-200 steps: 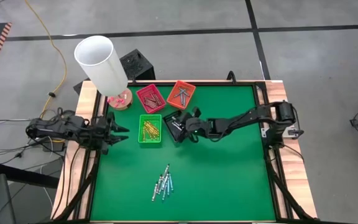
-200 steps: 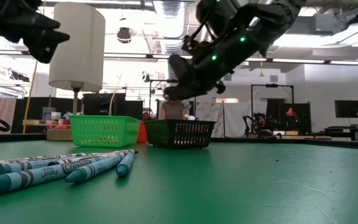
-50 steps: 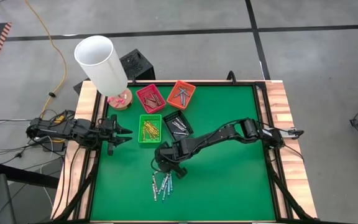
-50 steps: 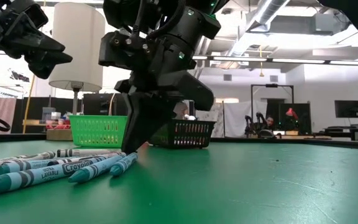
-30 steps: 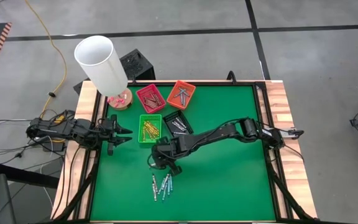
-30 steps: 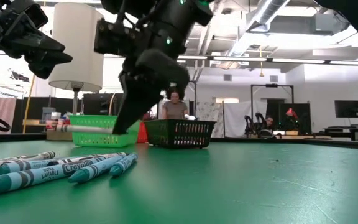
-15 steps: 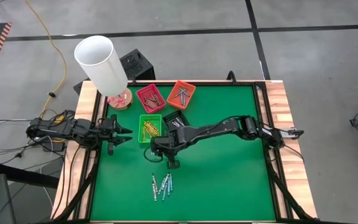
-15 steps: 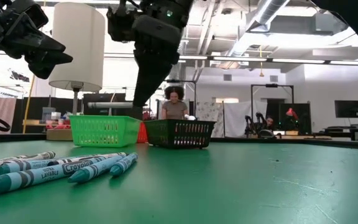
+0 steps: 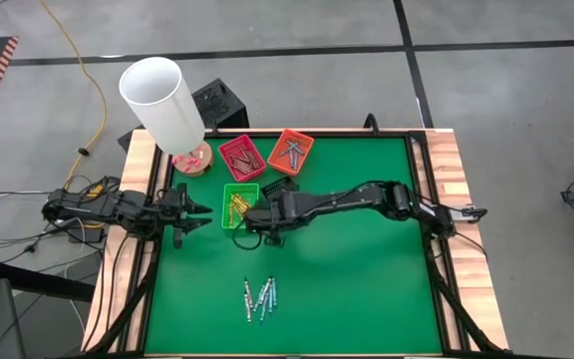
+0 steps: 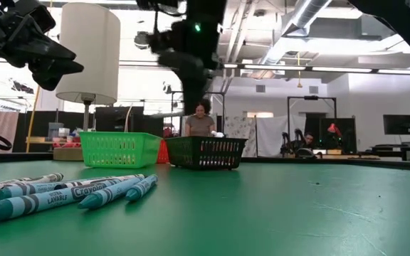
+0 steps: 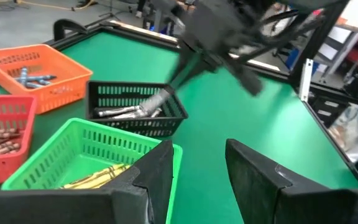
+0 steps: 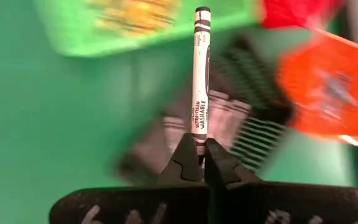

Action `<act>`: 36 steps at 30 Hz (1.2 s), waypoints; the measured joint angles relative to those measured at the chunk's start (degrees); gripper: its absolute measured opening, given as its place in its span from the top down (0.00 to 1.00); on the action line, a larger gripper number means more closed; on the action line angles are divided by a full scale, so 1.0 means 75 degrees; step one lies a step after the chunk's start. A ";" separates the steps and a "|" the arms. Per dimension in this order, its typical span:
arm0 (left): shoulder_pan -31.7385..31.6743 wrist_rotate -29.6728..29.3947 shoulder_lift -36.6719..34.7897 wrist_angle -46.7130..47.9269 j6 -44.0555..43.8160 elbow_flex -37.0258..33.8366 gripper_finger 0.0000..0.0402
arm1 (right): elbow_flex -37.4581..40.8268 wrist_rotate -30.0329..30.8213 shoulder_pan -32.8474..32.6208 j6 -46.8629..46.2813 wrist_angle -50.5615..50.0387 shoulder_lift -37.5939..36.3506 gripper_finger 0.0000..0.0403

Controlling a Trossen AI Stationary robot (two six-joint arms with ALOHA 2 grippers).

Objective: Sort crayons
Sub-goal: Put the black crayon into the black bin

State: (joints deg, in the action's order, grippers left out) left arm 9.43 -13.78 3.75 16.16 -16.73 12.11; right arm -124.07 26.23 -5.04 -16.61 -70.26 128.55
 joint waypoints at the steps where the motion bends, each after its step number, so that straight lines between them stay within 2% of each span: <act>1: 0.0000 -0.0071 0.0000 0.0003 -0.0005 0.0000 0.66 | 0.0000 0.0270 0.0046 -0.0193 -0.0152 0.0003 1.00; 4: -0.0003 -0.0272 0.0000 0.0074 -0.0036 -0.0002 0.66 | 0.0000 0.0915 0.0164 -0.0763 -0.0415 0.0003 1.00; 7: -0.0003 -0.0428 0.0000 0.0185 -0.0079 0.0001 0.66 | 0.0000 0.1069 0.0290 -0.1346 -0.0717 0.0003 1.00; 15: -0.0003 -0.0456 0.0000 0.0192 -0.0149 0.0000 0.66 | 0.0020 0.0442 0.0585 -0.2316 -0.0840 0.0003 1.00; 19: -0.0003 -0.0458 0.0000 0.0195 -0.0149 -0.0002 0.66 | 0.0352 0.0146 0.0594 -0.2638 -0.0805 0.0003 1.00; 26: -0.0003 -0.0455 0.0000 0.0207 -0.0205 0.0001 0.66 | 0.1002 -0.0008 0.0624 -0.2732 -0.0576 0.0006 1.00; 36: -0.0003 -0.0452 0.0000 0.0204 -0.0214 0.0000 0.66 | 0.1014 -0.0261 0.0650 -0.2597 0.0172 0.0035 1.00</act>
State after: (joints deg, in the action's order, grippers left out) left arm 9.41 -17.17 3.75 17.69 -18.33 12.11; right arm -116.46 24.27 -0.16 -36.09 -68.97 128.81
